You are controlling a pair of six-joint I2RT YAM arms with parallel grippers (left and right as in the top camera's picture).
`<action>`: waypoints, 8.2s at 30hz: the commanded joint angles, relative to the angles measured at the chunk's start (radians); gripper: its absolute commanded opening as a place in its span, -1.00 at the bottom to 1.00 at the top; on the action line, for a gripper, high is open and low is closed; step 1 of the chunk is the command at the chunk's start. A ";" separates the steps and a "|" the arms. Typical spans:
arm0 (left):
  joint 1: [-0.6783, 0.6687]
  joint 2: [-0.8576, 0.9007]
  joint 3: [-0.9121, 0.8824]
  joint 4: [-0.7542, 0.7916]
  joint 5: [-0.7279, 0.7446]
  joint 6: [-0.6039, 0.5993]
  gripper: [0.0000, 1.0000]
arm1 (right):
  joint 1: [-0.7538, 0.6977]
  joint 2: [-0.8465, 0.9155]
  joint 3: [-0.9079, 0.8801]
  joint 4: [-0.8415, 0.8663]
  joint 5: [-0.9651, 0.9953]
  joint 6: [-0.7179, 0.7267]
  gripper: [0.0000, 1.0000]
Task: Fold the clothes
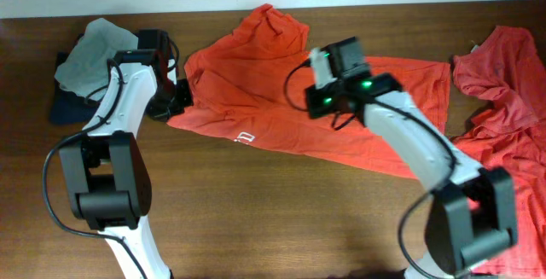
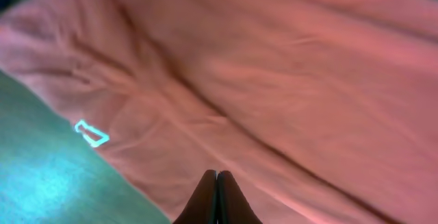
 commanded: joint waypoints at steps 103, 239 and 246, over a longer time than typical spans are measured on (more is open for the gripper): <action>-0.107 -0.042 0.034 -0.173 -0.166 0.019 -0.08 | -0.641 0.006 -0.183 -0.437 0.119 0.177 -0.85; -0.114 0.063 0.412 0.043 -0.452 -0.059 0.98 | 0.380 0.283 -0.145 0.636 0.087 -0.403 -0.60; -0.114 0.063 0.412 0.043 -0.452 -0.059 0.99 | 0.380 0.293 -0.145 0.652 0.087 -0.402 -0.27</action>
